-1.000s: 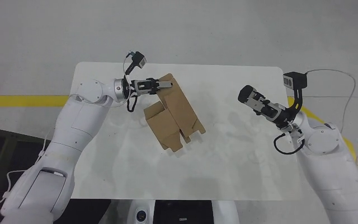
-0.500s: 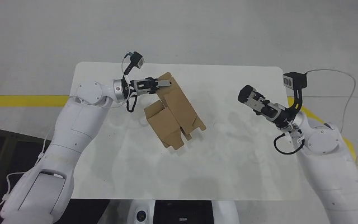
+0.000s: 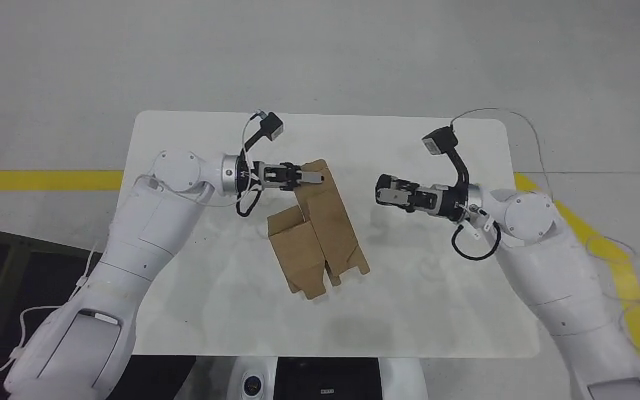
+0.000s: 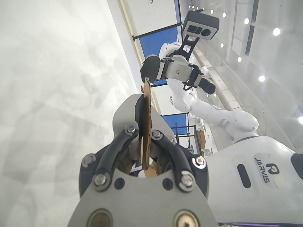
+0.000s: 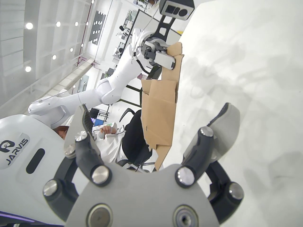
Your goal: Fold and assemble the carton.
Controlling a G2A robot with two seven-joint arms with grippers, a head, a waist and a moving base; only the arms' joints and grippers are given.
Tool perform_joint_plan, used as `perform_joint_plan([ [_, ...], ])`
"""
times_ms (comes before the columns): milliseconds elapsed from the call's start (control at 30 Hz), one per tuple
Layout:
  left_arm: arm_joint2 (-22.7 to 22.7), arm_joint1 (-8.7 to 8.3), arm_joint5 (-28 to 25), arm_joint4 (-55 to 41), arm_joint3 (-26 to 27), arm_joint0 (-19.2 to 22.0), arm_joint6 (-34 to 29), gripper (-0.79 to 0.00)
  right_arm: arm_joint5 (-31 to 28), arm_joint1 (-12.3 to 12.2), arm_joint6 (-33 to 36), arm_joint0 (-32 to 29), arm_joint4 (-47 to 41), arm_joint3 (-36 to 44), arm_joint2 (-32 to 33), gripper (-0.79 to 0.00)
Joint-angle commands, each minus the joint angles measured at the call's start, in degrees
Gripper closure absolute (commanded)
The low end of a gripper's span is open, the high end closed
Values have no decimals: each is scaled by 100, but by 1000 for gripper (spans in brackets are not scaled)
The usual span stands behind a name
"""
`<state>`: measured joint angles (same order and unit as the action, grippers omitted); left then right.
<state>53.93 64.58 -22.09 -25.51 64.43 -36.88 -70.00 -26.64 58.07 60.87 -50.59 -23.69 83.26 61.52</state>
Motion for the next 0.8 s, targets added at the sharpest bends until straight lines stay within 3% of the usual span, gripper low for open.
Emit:
perform_joint_plan([
  [0,-33,14,1,9,33,-2,-13,0,9,64,151,194,-30,-188,-242,-785],
  [167,-90,42,4,-10,78,-5,-85,0,-100,230,396,584,-89,-571,-727,-770],
  [300,-98,58,-19,-60,91,-9,-134,0,-184,356,612,808,-235,-797,-1043,-653],
  [600,-96,87,-139,-193,125,-33,-277,0,-267,603,968,1195,-486,-1274,-1537,-616],
  [667,-97,92,-156,-208,128,-35,-311,0,-293,648,1032,1249,-552,-1362,-1606,-483],
  [700,-96,95,-162,-221,124,-37,-319,0,-299,668,1050,1277,-570,-1411,-1633,-477],
  [767,-97,102,-176,-258,125,-41,-352,0,-312,707,1107,1322,-610,-1496,-1687,-388],
])
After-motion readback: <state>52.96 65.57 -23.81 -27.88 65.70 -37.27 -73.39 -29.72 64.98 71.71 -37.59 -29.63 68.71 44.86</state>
